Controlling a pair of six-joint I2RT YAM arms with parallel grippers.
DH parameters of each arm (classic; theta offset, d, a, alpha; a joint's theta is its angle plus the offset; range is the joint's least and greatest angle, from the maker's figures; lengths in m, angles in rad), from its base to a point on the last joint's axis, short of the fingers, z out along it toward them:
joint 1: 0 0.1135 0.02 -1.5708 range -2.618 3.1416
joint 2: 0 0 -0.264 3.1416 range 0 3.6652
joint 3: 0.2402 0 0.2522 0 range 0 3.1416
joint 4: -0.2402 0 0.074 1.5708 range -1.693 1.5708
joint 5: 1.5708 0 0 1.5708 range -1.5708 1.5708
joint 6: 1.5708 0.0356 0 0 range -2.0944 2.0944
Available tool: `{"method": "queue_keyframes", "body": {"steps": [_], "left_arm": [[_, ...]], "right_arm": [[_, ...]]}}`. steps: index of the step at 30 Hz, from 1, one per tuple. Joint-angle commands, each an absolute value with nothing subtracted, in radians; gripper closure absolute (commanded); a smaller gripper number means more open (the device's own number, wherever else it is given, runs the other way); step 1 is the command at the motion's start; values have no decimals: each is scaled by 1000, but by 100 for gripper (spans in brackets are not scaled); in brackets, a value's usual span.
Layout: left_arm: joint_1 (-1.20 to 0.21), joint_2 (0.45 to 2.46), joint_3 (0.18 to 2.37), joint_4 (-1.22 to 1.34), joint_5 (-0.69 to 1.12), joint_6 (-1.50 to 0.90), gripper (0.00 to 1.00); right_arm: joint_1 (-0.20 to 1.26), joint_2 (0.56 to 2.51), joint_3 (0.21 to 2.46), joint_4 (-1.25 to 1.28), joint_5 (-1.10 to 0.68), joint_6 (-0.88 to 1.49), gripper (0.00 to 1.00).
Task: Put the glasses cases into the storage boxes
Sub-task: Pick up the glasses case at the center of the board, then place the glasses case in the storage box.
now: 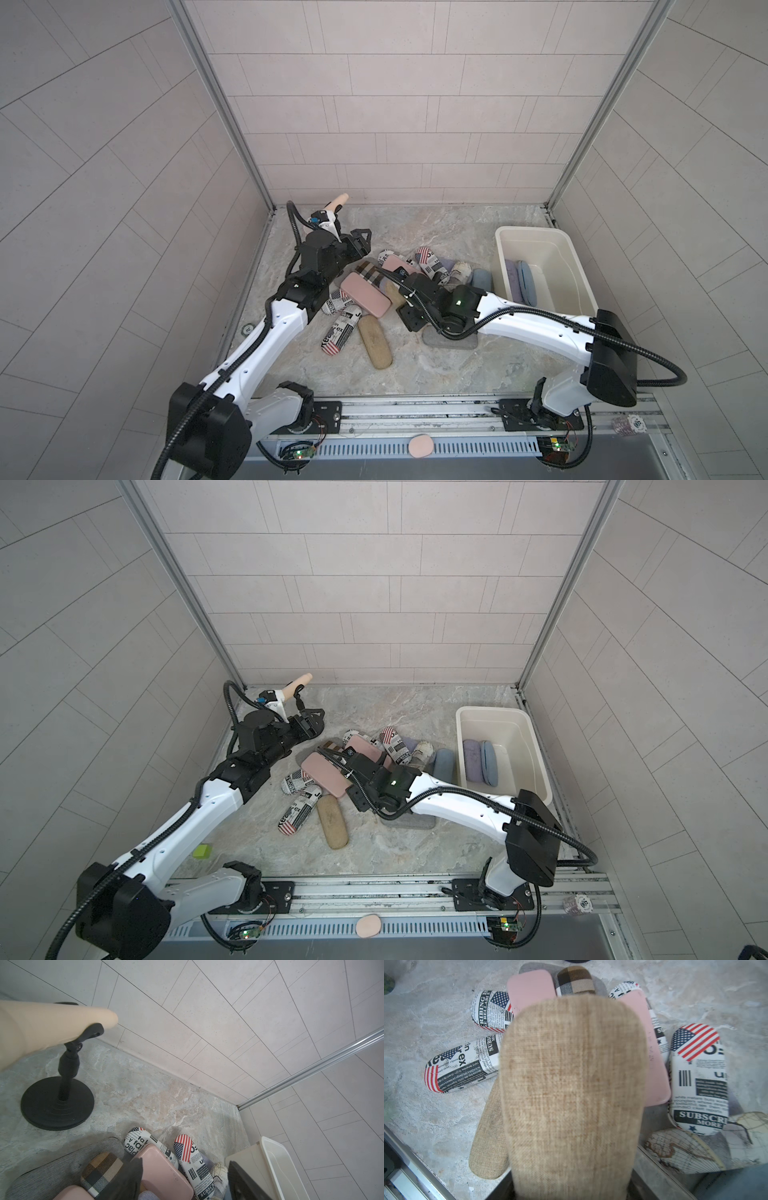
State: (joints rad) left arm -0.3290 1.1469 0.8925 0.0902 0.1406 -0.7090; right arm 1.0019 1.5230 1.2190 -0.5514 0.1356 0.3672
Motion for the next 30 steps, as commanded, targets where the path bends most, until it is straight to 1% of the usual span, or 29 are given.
{"method": "queue_keyframes", "body": {"steps": [1,7,11,16,21,24,30], "left_arm": [[-319,1162,894,137,194,-749,28],[-319,1184,889,183,259,-774,29],[-325,1217,900,192,300,-781,31],[-357,1260,915,212,370,-784,31],[-446,1314,926,225,411,-753,31],[-466,1348,935,236,442,-750,31],[-469,1395,934,254,469,-819,31]], "right_arm": [[975,1474,1226,-630,200,367,42],[868,1394,1286,-726,238,305,42],[752,1332,1316,-756,221,244,42],[566,1282,1342,-770,166,189,43],[377,1268,1373,-785,101,137,43],[276,1272,1393,-799,65,135,43],[175,1233,1371,-788,70,141,43]]}}
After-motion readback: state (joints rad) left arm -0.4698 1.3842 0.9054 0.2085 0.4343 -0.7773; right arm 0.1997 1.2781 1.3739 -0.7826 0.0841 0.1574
